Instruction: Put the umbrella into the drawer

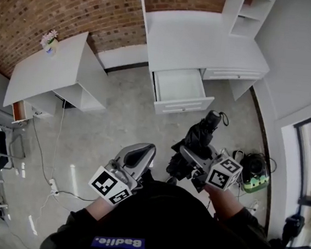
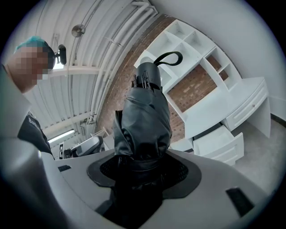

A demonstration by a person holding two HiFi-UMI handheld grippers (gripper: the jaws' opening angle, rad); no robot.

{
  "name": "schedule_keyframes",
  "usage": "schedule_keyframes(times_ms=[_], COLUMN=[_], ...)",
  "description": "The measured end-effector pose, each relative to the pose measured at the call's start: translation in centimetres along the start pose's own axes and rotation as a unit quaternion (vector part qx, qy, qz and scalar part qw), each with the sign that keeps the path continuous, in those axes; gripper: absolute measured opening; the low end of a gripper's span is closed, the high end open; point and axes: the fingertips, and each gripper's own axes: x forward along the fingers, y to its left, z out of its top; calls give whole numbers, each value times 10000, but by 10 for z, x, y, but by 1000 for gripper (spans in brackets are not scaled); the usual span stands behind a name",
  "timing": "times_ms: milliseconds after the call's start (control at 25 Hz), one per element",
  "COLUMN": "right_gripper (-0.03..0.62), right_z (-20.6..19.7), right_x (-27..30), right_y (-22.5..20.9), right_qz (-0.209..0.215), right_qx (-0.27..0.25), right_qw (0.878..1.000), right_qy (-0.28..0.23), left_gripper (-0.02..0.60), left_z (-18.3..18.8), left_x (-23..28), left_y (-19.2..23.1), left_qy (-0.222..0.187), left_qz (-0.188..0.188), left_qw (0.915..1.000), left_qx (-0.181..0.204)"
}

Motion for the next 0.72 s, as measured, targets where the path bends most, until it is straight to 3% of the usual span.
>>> schedule_keyframes(times_ms=[320, 560, 720], right_gripper=[264, 262, 262], right_z=[27, 62, 61], right_x=[62, 139, 154], right_y=[-31, -66, -82], right_qz=[-501, -1009, -1266], right_qx=[92, 171, 338], right_qw=[9987, 9945, 9908], right_qy=[-49, -209, -328], left_gripper=[-3, -3, -3], left_z=[15, 42, 48], left_x=[32, 63, 70], left_y=[83, 173, 194], left_qy=[-71, -2, 37], left_qz=[-405, -886, -1131], left_qw=[9990, 9959, 9935], left_qx=[-180, -188, -116])
